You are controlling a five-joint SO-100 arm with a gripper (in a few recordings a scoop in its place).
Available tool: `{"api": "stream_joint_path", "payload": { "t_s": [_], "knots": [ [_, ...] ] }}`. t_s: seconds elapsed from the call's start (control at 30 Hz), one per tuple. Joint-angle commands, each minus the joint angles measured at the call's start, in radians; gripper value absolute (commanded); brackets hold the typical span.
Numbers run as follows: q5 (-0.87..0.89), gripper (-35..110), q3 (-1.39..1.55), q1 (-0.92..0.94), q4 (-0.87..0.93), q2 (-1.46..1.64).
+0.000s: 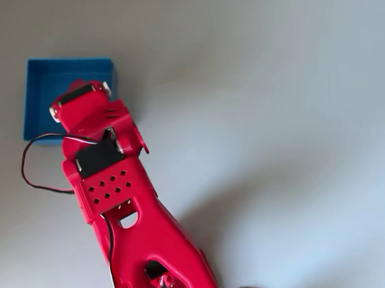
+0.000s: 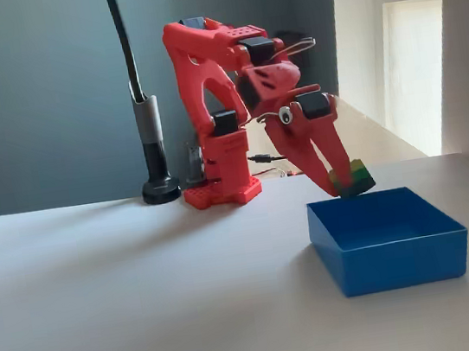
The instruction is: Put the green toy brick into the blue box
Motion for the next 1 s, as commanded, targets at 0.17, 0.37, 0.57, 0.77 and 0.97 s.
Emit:
{"api": "stream_joint_path", "payload": {
  "t_s": [0.17, 0.37, 0.57, 0.77, 0.97],
  "knots": [
    [0.048, 19, -0.011, -0.02, -0.005, 0.015],
    [0.057, 14, -0.04, -0.015, -0.005, 0.015],
    [0.043, 2, -0.084, 0.04, -0.005, 0.015],
    [0.0, 0, -0.1, 0.181, -0.003, 0.017],
    [-0.06, 0, -0.095, 0.356, -0.002, 0.017]
  ]
}}
